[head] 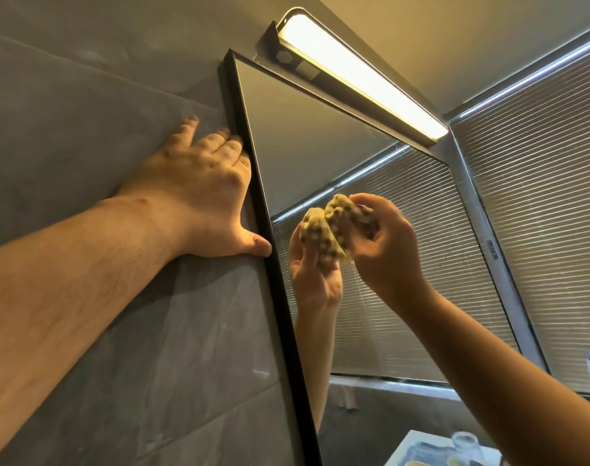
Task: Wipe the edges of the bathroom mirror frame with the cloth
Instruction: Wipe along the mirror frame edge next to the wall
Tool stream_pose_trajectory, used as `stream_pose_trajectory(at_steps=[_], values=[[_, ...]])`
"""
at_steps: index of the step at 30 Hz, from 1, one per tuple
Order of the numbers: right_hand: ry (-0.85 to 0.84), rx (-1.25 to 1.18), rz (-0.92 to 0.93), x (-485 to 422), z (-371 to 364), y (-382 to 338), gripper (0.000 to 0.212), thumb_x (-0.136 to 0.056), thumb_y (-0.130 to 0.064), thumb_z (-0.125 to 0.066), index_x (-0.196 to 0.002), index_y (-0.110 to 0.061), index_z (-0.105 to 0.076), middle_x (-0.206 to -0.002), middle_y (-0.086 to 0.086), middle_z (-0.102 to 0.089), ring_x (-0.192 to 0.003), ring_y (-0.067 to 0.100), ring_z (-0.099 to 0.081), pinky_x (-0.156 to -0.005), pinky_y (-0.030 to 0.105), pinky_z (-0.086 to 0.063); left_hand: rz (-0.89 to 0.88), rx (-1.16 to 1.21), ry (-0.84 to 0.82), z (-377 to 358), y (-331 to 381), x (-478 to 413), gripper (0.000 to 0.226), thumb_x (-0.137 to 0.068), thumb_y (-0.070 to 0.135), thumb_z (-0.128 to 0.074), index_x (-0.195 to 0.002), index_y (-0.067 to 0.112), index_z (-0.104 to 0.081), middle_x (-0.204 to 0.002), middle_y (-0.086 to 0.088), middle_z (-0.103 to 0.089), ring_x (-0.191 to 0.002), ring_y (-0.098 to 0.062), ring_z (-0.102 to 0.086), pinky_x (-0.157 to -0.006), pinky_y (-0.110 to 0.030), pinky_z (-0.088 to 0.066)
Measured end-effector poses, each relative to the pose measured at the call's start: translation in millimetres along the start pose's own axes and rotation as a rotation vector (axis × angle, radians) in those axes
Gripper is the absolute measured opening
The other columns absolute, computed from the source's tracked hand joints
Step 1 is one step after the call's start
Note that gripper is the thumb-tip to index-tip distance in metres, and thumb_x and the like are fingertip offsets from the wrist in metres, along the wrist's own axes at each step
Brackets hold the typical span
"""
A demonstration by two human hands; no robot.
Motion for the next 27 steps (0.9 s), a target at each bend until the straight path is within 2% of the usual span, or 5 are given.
stream_pose_trajectory(at_steps=[5,9,13,19,27], values=[[0.269,0.228,0.287,1.6,19.3,-1.9,0.026,-0.079,-0.014,-0.080,-0.086,-0.007,-0.056,-0.085,0.006,-0.054,-0.078,0.021,-0.050,-0.066,0.034,-0.042,0.002,0.001,0.007,-1.3,-0.2,0.2,0.131,-0.055,0.097,-0.032,-0.151,0.007,-0.022,-0.161,-0.011,-0.020,-0.150,-0.024,-0.013,-0.121,-0.051,-0.005],[0.154,0.291,0.397,17.7,10.8,-4.6,0.028,-0.082,-0.016,-0.076,-0.085,-0.013,-0.049,-0.080,0.011,-0.055,-0.074,0.026,-0.049,-0.066,0.034,-0.039,0.003,0.000,-0.005,-0.7,-0.5,0.8,0.131,-0.057,0.097,-0.031,-0.152,0.008,-0.020,-0.161,-0.010,-0.017,-0.150,-0.024,-0.011,-0.121,-0.051,-0.005],[0.083,0.268,0.351,34.8,6.0,-5.7,0.024,-0.083,-0.016,-0.074,-0.079,-0.007,-0.052,-0.073,0.008,-0.055,-0.066,0.022,-0.050,-0.058,0.030,-0.040,0.008,-0.003,-0.014,0.5,0.2,0.9,0.132,-0.054,0.097,-0.028,-0.152,0.008,-0.019,-0.162,-0.010,-0.016,-0.150,-0.023,-0.010,-0.121,-0.050,-0.004],[0.312,0.399,0.110,-26.3,11.4,7.9,0.015,-0.082,-0.012,-0.071,-0.086,-0.007,-0.057,-0.081,0.013,-0.060,-0.071,0.032,-0.058,-0.061,0.040,-0.049,0.007,0.001,-0.001,0.4,0.6,0.4,0.133,-0.054,0.097,-0.029,-0.151,0.007,-0.021,-0.161,-0.011,-0.019,-0.150,-0.024,-0.012,-0.121,-0.050,-0.005],[-0.101,0.190,0.165,11.2,1.3,-15.0,0.026,-0.073,-0.015,-0.067,-0.099,-0.011,-0.069,-0.096,0.002,-0.070,-0.082,0.014,-0.065,-0.072,0.018,-0.050,0.007,0.007,0.013,-2.7,-0.7,-1.0,0.132,-0.054,0.097,-0.032,-0.151,0.008,-0.022,-0.161,-0.010,-0.019,-0.150,-0.023,-0.012,-0.121,-0.050,-0.005]])
Point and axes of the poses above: each hand's wrist, its own x-axis away from the middle knuckle, its own z-axis out of the back of the hand, y = z × x, the point moved 2 cm from there along -x, towards the middle knuckle
